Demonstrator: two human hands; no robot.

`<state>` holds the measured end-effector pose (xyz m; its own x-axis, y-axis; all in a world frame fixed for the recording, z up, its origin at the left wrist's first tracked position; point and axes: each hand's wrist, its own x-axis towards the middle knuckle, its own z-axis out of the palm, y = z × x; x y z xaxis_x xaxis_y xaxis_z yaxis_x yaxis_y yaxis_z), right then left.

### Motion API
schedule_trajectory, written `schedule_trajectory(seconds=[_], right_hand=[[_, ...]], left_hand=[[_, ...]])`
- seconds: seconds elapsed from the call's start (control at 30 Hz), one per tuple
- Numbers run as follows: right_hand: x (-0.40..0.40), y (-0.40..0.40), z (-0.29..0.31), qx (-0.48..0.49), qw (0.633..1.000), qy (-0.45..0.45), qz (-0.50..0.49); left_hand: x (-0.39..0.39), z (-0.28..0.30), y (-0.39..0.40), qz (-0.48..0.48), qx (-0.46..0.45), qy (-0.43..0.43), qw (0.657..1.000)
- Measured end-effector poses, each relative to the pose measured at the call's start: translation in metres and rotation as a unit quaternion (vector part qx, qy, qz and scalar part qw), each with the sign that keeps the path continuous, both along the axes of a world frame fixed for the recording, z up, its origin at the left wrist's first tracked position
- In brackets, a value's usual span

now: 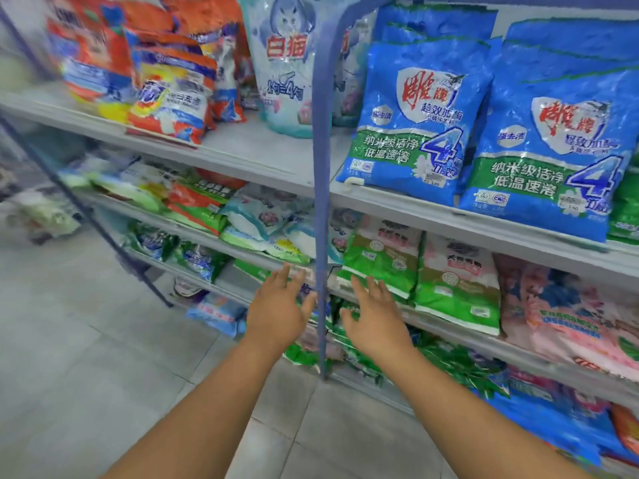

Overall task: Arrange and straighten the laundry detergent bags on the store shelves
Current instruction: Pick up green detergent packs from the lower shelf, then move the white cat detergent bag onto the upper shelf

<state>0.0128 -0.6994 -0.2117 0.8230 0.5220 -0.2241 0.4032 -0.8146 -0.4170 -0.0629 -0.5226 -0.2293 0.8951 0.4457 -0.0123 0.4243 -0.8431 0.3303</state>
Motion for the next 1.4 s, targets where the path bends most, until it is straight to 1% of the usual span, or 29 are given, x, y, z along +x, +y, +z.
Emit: schedule_trajectory(seconds=[0.17, 0.3, 0.4, 0.57, 0.73, 0.83, 0.9, 1.0, 1.07, 1.17, 1.23, 1.33, 1.4], right_hand=[[-0.033, 0.093, -0.007, 0.038, 0.999, 0.015, -0.009], [-0.057, 0.158, -0.006, 0.026, 0.998, 0.053, -0.019], [-0.057, 0.189, -0.006, 0.034, 0.996, 0.064, -0.05], [-0.033, 0.217, -0.004, 0.045, 0.993, 0.073, -0.082], [0.023, 0.245, -0.015, 0.055, 0.99, 0.079, -0.102], [0.053, 0.272, -0.018, 0.056, 0.983, 0.104, -0.141], [0.07, 0.29, -0.018, 0.059, 0.98, 0.12, -0.147], [0.091, 0.306, -0.016, 0.037, 0.978, 0.12, -0.167], [0.096, 0.308, -0.013, 0.051, 0.974, 0.12, -0.185], [0.103, 0.314, -0.012, 0.116, 0.961, 0.124, -0.22], [0.109, 0.326, -0.012, 0.141, 0.946, 0.161, -0.245], [0.117, 0.347, -0.016, 0.222, 0.904, 0.198, -0.308], [0.12, 0.356, -0.022, 0.261, 0.883, 0.205, -0.331]], left_hand=[[-0.039, 0.011, 0.094, 0.003, -0.016, -0.031, 0.999], [-0.069, 0.022, 0.17, 0.018, -0.043, -0.03, 0.998], [-0.073, 0.023, 0.207, 0.012, -0.048, -0.028, 0.998], [-0.041, 0.013, 0.243, -0.005, -0.067, -0.02, 0.998], [0.009, 0.01, 0.267, -0.028, -0.08, -0.001, 0.996], [0.029, 0.013, 0.282, -0.02, -0.088, 0.016, 0.996], [0.044, 0.017, 0.295, -0.007, -0.098, 0.032, 0.995], [0.07, 0.021, 0.312, -0.004, -0.084, 0.045, 0.995], [0.084, 0.02, 0.317, 0.001, -0.091, 0.045, 0.995], [0.112, 0.026, 0.324, -0.031, -0.09, 0.062, 0.994], [0.133, 0.033, 0.327, -0.059, -0.104, 0.078, 0.99], [0.151, 0.031, 0.331, -0.1, -0.147, 0.081, 0.981], [0.154, 0.023, 0.337, -0.101, -0.175, 0.068, 0.977]])
